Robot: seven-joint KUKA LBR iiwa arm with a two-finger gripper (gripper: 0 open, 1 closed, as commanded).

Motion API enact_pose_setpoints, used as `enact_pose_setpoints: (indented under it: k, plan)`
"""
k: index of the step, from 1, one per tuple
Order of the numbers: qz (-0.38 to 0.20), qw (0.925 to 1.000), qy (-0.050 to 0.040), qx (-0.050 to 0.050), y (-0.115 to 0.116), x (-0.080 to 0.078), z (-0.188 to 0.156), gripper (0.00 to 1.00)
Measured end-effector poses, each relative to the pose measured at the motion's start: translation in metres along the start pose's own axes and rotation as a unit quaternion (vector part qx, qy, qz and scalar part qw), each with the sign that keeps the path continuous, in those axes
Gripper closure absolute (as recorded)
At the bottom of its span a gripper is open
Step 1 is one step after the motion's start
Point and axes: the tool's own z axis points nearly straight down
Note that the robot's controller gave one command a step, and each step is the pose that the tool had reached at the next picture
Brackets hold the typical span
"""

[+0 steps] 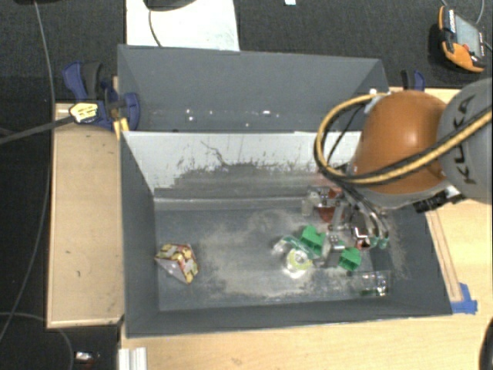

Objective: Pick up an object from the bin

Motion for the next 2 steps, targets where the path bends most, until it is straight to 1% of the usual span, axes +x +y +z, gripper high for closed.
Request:
enact_pose_setpoints:
  k: [1,2]
  plan:
    - [0.000,1.0000,0.0000,0.000,0.000,0.000,0.000,0.00]
    - [0.007,1.0000,-0.0037,-0.001,-0.004,-0.001,0.017,0.00]
